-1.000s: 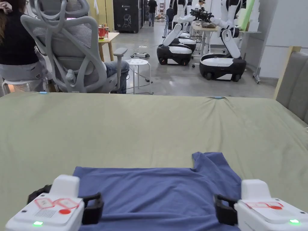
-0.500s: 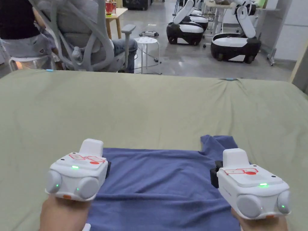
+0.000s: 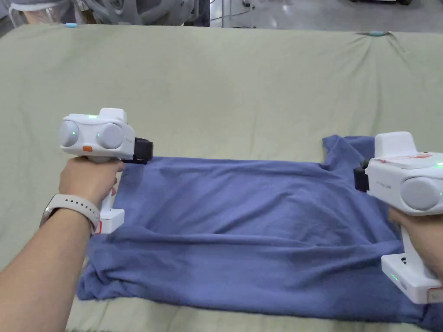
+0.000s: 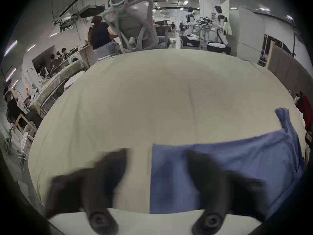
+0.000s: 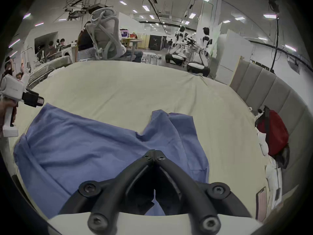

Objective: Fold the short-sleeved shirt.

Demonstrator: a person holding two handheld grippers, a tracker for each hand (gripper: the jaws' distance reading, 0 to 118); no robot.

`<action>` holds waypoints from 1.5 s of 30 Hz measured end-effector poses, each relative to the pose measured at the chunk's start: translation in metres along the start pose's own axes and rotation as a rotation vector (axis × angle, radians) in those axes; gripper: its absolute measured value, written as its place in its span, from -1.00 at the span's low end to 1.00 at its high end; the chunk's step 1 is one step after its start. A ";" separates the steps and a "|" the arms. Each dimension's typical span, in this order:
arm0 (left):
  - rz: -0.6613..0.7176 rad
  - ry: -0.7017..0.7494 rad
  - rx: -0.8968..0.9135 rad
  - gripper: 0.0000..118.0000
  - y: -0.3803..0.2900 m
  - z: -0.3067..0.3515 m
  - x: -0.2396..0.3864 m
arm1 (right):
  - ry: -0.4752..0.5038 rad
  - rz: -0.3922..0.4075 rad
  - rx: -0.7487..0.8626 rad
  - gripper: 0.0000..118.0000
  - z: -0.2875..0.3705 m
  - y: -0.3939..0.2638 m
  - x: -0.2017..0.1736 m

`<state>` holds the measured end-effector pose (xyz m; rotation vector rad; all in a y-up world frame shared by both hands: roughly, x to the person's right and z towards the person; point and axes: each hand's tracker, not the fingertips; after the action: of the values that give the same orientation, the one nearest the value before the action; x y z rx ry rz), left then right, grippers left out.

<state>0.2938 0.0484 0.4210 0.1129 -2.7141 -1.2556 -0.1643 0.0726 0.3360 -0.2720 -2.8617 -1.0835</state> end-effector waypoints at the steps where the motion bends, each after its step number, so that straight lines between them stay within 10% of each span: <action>1: -0.012 0.010 -0.015 0.93 0.002 -0.009 0.001 | 0.000 -0.002 -0.005 -0.99 -0.003 0.003 0.004; 6: -0.051 0.029 -0.085 0.59 0.007 -0.047 0.008 | -0.010 -0.021 -0.021 -0.99 -0.012 0.013 0.023; 12: -0.068 -0.044 -0.045 -1.00 0.003 -0.025 0.022 | -0.046 -0.098 -0.066 -0.99 -0.024 0.023 0.072; 18: -0.059 -0.069 0.034 -1.00 0.004 0.008 0.023 | -0.033 -0.174 -0.178 -0.99 -0.060 0.025 0.114; 20: -0.062 -0.079 0.037 -1.00 0.005 0.010 0.023 | 0.000 -0.163 -0.219 -0.32 -0.078 0.022 0.110; 22: -0.061 -0.075 0.040 -1.00 0.005 0.008 0.023 | -0.014 -0.146 -0.257 0.92 -0.096 0.015 0.102; 23: -0.062 -0.074 0.036 -1.00 0.004 0.007 0.023 | -0.015 -0.137 -0.270 1.00 -0.105 0.010 0.099; 29: -0.077 -0.066 0.007 -1.00 -0.002 -0.001 0.025 | -0.044 -0.158 -0.302 0.73 -0.136 -0.004 0.095; 34: -0.096 -0.058 0.008 -1.00 -0.007 0.005 0.035 | -0.057 -0.115 -0.280 -0.58 -0.111 0.005 0.075; 37: -0.112 -0.046 0.025 -1.00 -0.010 0.015 0.039 | -0.054 -0.121 -0.280 -0.94 -0.109 0.007 0.076; 45: -0.084 -0.070 0.173 -1.00 -0.020 0.109 0.015 | -0.032 -0.094 -0.061 -0.94 0.011 0.026 0.070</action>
<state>0.2614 0.1151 0.3374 0.2086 -2.9035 -1.0622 -0.2278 0.1085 0.3536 -0.1615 -2.8999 -1.1947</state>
